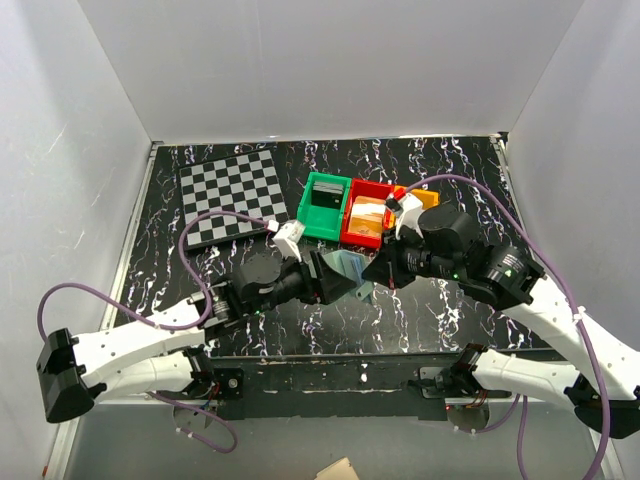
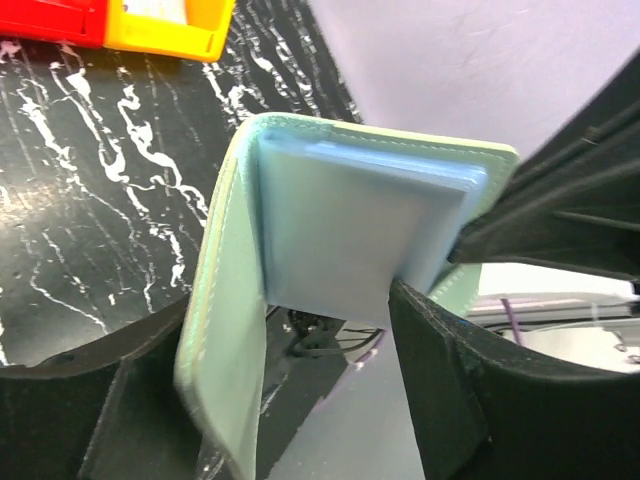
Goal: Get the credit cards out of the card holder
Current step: Remove the credit card from the card holder.
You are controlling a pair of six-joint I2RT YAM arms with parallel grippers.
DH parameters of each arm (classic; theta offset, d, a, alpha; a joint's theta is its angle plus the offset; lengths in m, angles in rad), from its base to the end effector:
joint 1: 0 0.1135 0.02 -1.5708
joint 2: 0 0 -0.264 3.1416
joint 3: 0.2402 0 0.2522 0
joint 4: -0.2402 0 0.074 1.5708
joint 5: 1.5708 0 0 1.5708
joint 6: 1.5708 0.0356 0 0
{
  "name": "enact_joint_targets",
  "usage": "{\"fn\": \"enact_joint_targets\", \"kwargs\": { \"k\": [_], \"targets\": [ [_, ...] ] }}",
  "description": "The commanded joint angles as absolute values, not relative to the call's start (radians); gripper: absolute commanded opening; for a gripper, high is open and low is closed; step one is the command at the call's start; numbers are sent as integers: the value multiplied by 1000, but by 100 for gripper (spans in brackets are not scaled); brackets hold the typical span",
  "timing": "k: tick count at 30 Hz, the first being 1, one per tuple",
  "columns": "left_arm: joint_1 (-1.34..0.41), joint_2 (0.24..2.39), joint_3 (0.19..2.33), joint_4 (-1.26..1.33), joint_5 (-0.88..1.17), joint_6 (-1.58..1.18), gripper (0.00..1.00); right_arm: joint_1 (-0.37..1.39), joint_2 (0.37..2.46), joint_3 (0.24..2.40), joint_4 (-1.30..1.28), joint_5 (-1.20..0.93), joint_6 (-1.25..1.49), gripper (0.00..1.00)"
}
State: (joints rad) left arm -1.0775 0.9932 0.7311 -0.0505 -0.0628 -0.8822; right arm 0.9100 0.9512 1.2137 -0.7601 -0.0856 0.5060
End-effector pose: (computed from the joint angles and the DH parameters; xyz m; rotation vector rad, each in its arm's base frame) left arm 0.1119 -0.2035 0.2955 0.1566 2.0893 -1.2292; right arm 0.1105 0.1470 0.3977 -0.4984 2.1530 0.9265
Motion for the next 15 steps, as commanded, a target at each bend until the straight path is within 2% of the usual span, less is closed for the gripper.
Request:
{"fn": "enact_joint_targets", "kwargs": {
  "k": [1, 4, 15],
  "targets": [
    [-1085, 902, 629, 194, -37, -902, 67, 910, 951, 1259, -752, -103, 485, 1],
    [-1086, 879, 607, 239, -29, -899, 67, 910, 950, 1246, -742, -112, 492, 1],
    [-1085, 891, 652, 161, -54, -893, 68, 911, 969, 1218, -716, -150, 537, 1]
  ]
}}
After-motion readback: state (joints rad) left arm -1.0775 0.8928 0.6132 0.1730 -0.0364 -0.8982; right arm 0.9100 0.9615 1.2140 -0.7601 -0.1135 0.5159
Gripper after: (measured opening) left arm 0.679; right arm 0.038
